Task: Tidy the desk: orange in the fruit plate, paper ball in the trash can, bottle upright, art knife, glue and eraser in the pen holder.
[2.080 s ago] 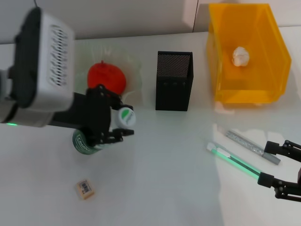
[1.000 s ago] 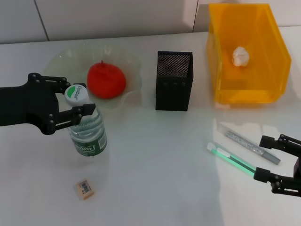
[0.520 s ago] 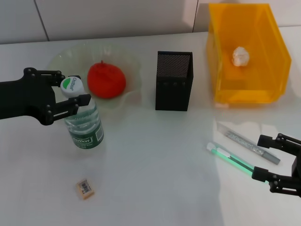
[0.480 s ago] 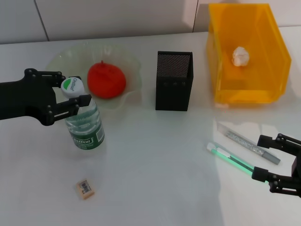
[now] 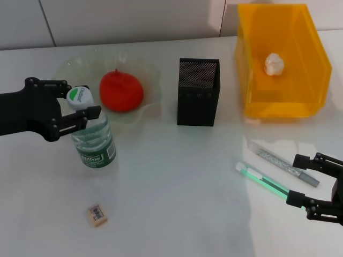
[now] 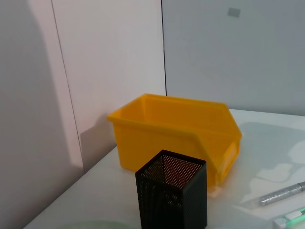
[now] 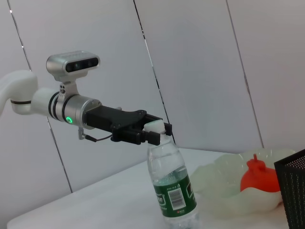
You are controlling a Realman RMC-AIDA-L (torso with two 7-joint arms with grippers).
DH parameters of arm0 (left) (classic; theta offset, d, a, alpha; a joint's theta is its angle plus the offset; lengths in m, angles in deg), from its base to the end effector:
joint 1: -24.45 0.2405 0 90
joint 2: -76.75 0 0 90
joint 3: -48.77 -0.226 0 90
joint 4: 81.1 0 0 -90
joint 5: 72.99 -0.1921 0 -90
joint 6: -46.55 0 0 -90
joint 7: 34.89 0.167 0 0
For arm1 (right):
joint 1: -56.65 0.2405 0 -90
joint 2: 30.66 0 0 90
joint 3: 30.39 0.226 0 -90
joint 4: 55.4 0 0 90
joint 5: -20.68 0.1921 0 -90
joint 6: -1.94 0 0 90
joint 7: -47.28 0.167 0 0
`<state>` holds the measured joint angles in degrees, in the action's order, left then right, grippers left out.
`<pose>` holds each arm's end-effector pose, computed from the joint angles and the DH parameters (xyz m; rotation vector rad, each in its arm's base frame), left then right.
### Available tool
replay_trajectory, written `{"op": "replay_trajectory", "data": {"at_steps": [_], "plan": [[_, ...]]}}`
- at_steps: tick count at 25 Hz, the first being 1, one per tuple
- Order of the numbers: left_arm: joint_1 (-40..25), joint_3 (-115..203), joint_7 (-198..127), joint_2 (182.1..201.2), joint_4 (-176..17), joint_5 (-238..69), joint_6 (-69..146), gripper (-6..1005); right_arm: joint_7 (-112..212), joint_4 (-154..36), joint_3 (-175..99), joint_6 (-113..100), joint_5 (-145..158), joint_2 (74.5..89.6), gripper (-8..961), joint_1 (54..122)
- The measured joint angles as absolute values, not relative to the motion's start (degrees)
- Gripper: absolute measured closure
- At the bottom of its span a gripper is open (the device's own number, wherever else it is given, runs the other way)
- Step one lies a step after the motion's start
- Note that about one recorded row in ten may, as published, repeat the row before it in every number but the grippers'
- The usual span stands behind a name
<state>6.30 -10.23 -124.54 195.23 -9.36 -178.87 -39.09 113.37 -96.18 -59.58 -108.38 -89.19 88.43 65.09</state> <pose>-0.1845 0.3099 0.0424 -2.6880 -0.2613 -0.4756 0.2762 0.1943 0.0377 -2.5376 0.6225 0.9596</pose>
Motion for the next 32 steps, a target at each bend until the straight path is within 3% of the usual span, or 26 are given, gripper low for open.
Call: {"op": "replay_trajectory", "data": {"at_steps": [8, 14, 21, 30, 32], "plan": [[6.2, -9.6, -124.7, 195.34, -10.1, -178.6, -39.0, 448, 113.3, -96.2, -59.6, -108.3, -89.2, 88.43, 106, 65.1], [6.5, -8.3, -124.8, 195.32, -9.3, -177.0, -39.5, 268, 113.4, -96.2, -59.5, -108.6, -89.1, 88.43, 106, 65.0], [8.8, -3.0, -122.4, 195.09, -7.7, -165.4, -51.0, 226, 115.9, -97.2, -54.8, -110.0, -87.9, 88.28, 107, 64.8], [9.3, -7.5, -109.8, 195.28, -21.9, -162.0, -61.9, 192, 142.2, -121.0, -55.4, -112.0, -88.6, 88.53, 107, 67.7], [7.5, -8.9, -102.7, 195.14, -33.1, -161.8, -62.5, 192, 150.0, -128.0, -58.0, -112.1, -89.0, 88.54, 107, 68.4]]}}
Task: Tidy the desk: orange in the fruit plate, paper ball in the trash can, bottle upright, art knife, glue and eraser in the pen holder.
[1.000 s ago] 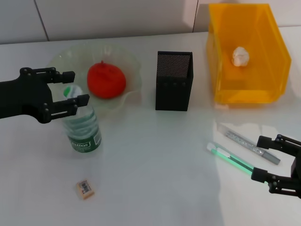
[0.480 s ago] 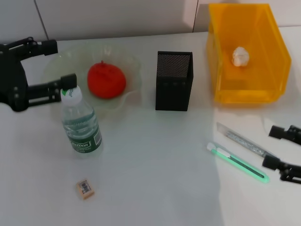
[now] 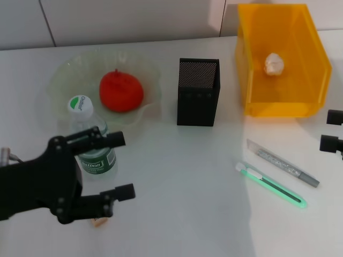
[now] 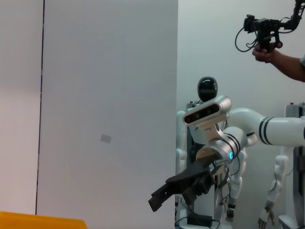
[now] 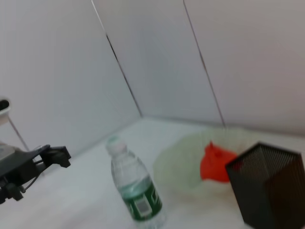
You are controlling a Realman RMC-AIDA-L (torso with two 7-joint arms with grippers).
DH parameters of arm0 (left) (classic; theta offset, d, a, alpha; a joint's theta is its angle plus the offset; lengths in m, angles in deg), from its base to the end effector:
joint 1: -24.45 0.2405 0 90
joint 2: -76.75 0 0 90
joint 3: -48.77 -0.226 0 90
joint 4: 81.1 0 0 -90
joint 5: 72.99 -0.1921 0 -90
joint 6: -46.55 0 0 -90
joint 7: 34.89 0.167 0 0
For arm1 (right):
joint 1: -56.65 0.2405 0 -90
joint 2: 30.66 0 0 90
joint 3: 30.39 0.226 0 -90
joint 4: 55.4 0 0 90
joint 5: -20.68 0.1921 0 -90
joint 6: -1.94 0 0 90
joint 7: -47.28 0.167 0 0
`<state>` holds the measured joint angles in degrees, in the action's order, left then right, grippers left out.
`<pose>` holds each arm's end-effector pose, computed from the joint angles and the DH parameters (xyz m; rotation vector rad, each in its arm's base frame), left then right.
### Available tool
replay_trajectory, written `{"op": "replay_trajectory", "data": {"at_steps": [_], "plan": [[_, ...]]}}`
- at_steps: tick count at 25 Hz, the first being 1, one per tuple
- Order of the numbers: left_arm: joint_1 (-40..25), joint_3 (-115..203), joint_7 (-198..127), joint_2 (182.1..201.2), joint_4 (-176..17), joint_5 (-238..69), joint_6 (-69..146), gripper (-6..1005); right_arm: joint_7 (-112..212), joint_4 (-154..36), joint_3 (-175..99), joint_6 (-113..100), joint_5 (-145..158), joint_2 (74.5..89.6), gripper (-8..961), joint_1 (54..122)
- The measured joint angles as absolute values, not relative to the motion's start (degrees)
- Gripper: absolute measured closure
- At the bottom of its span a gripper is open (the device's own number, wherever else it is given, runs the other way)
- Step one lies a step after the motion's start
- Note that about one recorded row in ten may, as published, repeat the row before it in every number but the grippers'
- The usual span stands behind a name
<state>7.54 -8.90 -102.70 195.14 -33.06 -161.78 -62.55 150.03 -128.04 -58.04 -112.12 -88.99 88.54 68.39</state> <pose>-0.1800 0.2352 0.0224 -2.8098 -0.0892 -1.1734 0.2428 0.2292 0.1098 -2.5490 0.8458 0.7274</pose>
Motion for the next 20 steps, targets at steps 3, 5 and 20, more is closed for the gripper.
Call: {"op": "replay_trajectory", "data": {"at_steps": [3, 5, 20], "plan": [[4.8, -9.3, -93.6, 195.08, -45.4, -162.7, -61.7, 193, 161.4, -137.9, -62.5, -112.2, -92.3, 88.42, 107, 70.1], [4.0, -9.3, -92.4, 195.11, -47.4, -163.7, -60.8, 193, 168.4, -144.0, -66.5, -112.3, -97.6, 88.39, 107, 72.0], [2.2, -9.3, -91.9, 195.31, -49.0, -165.0, -58.4, 192, 199.3, -157.6, -106.7, -105.6, -129.9, 88.62, 107, 82.2]]}}
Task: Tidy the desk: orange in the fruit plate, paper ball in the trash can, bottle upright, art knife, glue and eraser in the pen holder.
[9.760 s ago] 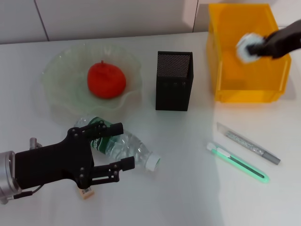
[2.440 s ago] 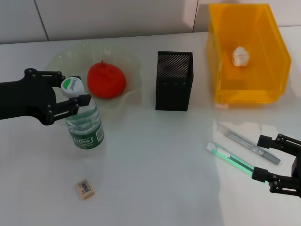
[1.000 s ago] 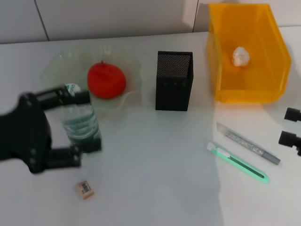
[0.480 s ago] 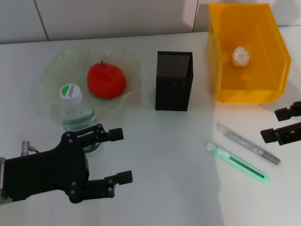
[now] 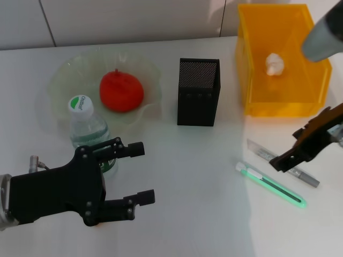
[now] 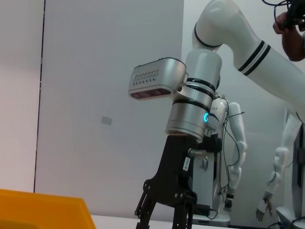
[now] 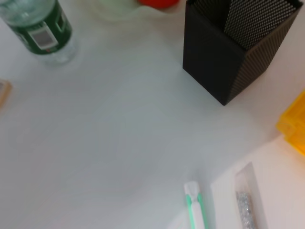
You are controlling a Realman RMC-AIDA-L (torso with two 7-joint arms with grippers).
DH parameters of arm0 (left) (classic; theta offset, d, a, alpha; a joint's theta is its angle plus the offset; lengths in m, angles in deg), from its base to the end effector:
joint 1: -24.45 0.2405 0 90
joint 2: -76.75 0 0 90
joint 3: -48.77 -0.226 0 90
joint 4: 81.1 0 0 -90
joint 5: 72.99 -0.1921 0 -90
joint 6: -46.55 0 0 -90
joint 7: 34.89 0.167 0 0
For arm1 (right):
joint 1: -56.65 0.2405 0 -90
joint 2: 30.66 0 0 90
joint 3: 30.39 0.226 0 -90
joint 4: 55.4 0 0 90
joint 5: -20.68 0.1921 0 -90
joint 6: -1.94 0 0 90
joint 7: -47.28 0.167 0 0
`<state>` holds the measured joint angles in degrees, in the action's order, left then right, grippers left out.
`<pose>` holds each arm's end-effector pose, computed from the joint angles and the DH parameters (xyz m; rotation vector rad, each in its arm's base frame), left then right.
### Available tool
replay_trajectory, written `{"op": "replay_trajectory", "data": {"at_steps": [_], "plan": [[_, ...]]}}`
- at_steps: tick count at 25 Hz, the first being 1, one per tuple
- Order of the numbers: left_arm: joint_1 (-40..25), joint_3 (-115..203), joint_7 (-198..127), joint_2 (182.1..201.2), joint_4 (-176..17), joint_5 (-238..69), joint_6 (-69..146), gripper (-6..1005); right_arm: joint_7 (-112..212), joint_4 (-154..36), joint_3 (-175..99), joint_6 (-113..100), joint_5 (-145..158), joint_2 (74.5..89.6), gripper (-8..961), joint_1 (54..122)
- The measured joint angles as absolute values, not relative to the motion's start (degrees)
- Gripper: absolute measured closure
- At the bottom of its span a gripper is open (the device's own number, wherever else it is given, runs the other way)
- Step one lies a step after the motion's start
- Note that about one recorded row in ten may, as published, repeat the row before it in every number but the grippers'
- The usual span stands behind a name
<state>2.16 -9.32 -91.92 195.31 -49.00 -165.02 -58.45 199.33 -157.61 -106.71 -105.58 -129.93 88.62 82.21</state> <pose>-0.1892 0.2378 -0.0150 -2.8201 -0.1337 -1.1771 0.1666 0.2811 0.0467 -2.5062 0.9772 -0.5296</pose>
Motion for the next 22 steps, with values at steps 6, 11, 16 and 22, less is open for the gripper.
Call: {"op": "replay_trajectory", "data": {"at_steps": [6, 11, 16, 22], "plan": [[2.1, -9.3, -91.7, 195.32, -49.1, -165.0, -58.3, 192, 202.1, -150.6, -114.2, -99.2, -133.1, 88.65, 108, 84.4], [1.8, -9.3, -91.4, 195.36, -50.3, -165.0, -57.9, 193, 202.8, -144.8, -116.3, -95.8, -132.9, 88.75, 108, 86.2], [2.0, -9.3, -91.1, 195.34, -50.6, -165.0, -57.8, 193, 202.8, -141.0, -118.3, -92.9, -132.9, 88.78, 107, 87.3], [2.2, -9.3, -90.8, 195.31, -50.6, -165.0, -57.8, 192, 201.9, -138.6, -119.0, -92.3, -132.8, 88.76, 186, 88.5]]}}
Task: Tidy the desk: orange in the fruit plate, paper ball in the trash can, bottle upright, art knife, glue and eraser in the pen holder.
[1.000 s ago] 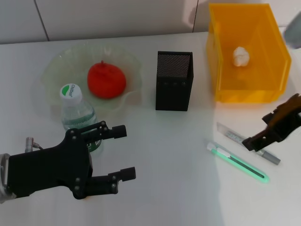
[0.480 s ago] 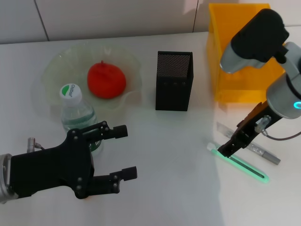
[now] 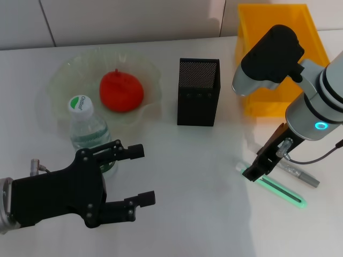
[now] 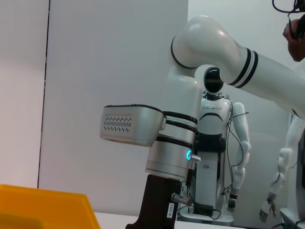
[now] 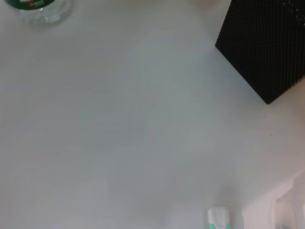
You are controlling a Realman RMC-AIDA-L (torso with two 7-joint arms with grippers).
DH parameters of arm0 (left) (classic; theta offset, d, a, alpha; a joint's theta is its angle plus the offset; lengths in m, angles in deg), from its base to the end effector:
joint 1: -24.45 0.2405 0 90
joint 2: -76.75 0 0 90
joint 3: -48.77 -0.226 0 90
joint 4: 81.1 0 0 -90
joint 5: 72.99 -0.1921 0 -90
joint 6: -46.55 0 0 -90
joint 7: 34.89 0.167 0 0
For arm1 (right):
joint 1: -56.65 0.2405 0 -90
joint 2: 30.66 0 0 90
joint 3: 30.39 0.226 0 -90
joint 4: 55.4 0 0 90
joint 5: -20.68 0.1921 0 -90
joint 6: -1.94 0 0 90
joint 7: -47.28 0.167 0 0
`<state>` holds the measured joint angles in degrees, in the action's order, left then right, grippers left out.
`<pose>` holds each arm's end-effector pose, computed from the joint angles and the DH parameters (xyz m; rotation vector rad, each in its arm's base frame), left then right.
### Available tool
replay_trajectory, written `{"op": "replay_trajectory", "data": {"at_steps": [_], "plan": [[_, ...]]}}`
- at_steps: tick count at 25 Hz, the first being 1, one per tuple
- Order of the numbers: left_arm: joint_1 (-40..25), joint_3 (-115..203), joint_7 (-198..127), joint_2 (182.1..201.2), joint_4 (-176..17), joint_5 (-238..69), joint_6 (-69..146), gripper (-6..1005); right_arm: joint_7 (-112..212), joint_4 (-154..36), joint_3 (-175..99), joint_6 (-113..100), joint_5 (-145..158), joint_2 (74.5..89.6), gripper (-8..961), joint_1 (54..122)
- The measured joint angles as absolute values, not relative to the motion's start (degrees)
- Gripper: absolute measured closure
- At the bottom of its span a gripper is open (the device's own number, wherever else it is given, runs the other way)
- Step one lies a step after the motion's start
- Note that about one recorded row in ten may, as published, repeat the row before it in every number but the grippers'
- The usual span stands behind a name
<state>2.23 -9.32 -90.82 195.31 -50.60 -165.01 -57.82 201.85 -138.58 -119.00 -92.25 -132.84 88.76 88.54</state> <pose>-0.1924 0.2365 -0.0183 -2.8107 -0.1531 -1.1742 0.1771 0.3018 -0.0150 -2.5492 0.9262 -0.6965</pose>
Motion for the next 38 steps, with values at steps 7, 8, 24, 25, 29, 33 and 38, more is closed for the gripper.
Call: {"op": "replay_trajectory", "data": {"at_steps": [7, 8, 24, 25, 29, 33, 38], "plan": [[2.4, -9.4, -90.8, 195.31, -50.6, -165.0, -57.8, 193, 199.7, -136.5, -119.6, -90.9, -133.0, 88.72, 339, 89.0], [2.4, -9.4, -90.8, 195.31, -50.6, -165.0, -57.8, 193, 199.6, -136.2, -119.8, -90.5, -133.0, 88.72, 364, 89.0], [2.2, -9.5, -90.8, 195.23, -51.5, -165.0, -57.8, 196, 198.6, -131.5, -121.8, -86.9, -132.7, 88.76, 401, 89.8], [2.2, -9.5, -90.8, 195.23, -51.5, -165.0, -57.8, 196, 198.6, -131.4, -122.1, -86.7, -132.7, 88.76, 402, 89.8], [2.3, -9.5, -90.8, 195.22, -51.5, -165.0, -57.8, 197, 198.6, -131.3, -122.5, -86.6, -132.7, 88.78, 405, 89.9], [2.4, -9.5, -90.8, 195.22, -51.5, -165.0, -57.8, 197, 198.6, -131.2, -122.5, -86.5, -132.7, 88.78, 408, 89.9], [2.4, -9.5, -90.8, 195.21, -51.5, -165.0, -57.8, 197, 198.8, -130.4, -122.0, -86.4, -132.6, 88.78, 412, 90.0]]}}
